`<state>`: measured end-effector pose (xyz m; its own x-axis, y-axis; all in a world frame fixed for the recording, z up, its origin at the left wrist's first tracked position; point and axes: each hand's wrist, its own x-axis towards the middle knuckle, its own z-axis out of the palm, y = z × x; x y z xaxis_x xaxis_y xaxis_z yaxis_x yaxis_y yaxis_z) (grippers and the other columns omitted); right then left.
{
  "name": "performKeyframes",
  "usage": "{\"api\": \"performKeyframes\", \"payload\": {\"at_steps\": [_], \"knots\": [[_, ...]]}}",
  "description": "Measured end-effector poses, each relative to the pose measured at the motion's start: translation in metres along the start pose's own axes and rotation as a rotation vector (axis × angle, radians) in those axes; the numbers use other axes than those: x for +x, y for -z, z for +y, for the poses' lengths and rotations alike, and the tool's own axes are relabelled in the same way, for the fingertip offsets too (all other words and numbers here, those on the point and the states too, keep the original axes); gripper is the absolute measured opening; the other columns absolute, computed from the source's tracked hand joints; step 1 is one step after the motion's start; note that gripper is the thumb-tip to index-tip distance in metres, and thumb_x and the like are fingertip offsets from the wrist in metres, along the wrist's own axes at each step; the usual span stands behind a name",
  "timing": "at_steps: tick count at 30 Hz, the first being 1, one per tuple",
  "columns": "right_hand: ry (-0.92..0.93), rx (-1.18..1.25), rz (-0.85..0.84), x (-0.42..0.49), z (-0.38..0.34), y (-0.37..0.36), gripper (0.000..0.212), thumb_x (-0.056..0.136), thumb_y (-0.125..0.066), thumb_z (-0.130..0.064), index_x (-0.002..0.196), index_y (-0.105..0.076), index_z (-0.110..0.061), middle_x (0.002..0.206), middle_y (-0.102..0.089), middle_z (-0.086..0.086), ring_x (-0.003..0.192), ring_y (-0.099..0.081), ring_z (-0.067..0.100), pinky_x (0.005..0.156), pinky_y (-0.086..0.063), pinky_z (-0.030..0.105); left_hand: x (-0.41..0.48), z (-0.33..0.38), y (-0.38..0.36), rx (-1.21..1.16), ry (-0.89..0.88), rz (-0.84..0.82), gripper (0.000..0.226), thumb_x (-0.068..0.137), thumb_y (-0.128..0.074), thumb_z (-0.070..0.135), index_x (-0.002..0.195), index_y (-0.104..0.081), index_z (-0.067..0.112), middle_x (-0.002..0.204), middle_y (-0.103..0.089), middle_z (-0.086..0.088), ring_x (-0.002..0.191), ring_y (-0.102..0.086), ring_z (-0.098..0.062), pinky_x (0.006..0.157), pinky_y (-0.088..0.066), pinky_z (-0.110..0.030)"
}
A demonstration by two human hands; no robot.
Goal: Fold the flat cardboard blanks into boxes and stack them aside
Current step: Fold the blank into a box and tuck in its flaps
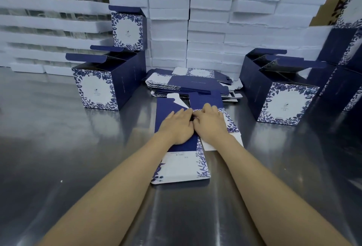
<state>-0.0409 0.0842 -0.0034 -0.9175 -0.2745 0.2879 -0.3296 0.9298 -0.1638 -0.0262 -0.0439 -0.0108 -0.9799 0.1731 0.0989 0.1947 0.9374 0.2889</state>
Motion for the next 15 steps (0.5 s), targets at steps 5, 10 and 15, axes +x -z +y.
{"api": "performKeyframes", "payload": {"at_steps": [5,10,15], "knots": [[-0.125,-0.017,-0.296,0.005,0.007,-0.003,0.058,0.102,-0.015,-0.045,0.156,-0.005,-0.024,0.163,0.003,0.006,0.150,0.005,0.023,0.119,0.007,0.045,0.002,-0.004,0.004,0.152,0.094,-0.093,0.059,0.103,-0.015,0.042,0.155,-0.005,0.016,0.163,0.001,0.002,0.149,0.002,-0.017,0.121,0.001,-0.040],[-0.137,-0.010,-0.310,0.004,0.016,0.001,0.071,0.097,-0.012,-0.062,0.154,0.008,-0.024,0.163,0.011,0.002,0.150,0.006,0.016,0.119,0.007,0.049,-0.005,-0.027,0.015,0.150,0.244,-0.098,0.073,0.098,-0.016,0.060,0.155,-0.003,0.016,0.163,0.005,0.004,0.149,0.004,-0.015,0.119,0.003,-0.045],[-0.213,-0.022,-0.310,0.002,0.016,0.000,0.077,0.093,-0.011,-0.069,0.153,0.012,-0.027,0.161,0.017,0.011,0.149,0.012,0.024,0.117,0.008,0.051,-0.010,-0.037,0.024,0.148,0.295,-0.107,0.076,0.098,-0.015,0.061,0.155,0.000,0.014,0.162,0.009,0.002,0.149,0.008,-0.018,0.118,0.007,-0.049]]}}
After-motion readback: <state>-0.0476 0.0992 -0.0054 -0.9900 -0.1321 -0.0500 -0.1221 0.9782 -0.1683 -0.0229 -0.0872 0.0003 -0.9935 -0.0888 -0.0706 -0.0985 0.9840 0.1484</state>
